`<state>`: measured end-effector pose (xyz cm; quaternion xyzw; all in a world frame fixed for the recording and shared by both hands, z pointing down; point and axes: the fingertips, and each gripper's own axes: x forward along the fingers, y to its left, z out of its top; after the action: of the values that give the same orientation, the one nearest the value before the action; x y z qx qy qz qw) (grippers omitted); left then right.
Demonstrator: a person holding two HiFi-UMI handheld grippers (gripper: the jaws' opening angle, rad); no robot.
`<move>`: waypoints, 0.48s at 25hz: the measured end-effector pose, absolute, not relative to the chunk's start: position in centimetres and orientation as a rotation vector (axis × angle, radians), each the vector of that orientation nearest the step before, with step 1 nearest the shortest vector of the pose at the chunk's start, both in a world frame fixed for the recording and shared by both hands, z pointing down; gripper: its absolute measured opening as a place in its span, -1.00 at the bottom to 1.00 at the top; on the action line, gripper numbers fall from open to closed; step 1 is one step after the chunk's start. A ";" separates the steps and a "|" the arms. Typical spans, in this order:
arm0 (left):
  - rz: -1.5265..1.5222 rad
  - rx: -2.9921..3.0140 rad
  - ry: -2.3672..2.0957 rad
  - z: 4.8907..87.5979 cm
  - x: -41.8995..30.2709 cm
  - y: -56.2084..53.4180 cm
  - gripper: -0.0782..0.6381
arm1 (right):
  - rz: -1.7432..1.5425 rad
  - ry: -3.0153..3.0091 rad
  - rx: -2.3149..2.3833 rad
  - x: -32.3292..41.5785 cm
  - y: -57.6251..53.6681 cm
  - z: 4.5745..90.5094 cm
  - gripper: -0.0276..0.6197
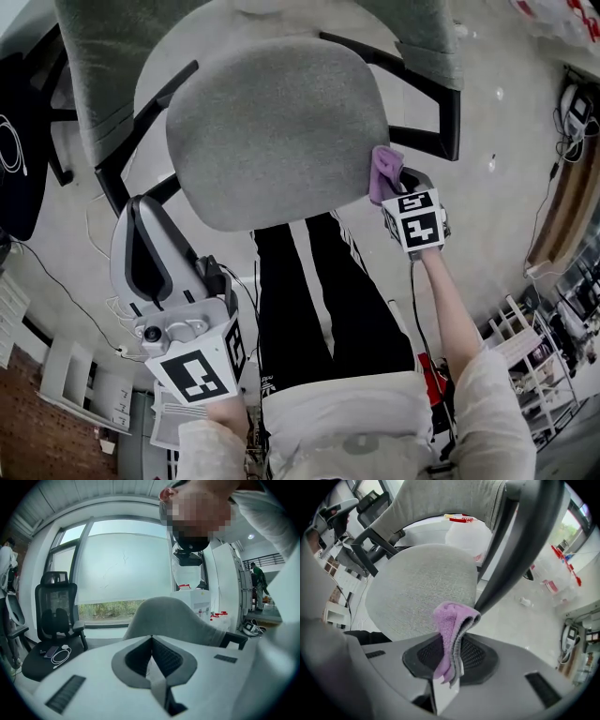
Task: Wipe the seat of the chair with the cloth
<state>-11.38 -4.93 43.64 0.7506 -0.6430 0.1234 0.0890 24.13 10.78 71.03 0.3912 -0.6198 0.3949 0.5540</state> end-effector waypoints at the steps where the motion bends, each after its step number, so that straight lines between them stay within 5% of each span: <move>1: 0.365 2.234 -1.914 43.6 -11.4 -5.0 -0.75 | 0.923 -1.449 0.929 24.7 10.8 71.1 -0.64; 12: 0.314 2.270 -1.931 41.0 -11.3 -5.0 -0.75 | 0.903 -1.411 0.909 23.8 10.3 69.9 -0.64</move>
<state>-11.33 -5.03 41.00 0.7554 -0.6428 0.1045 0.0724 23.76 10.35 69.87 0.3889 -0.6035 0.3861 0.5792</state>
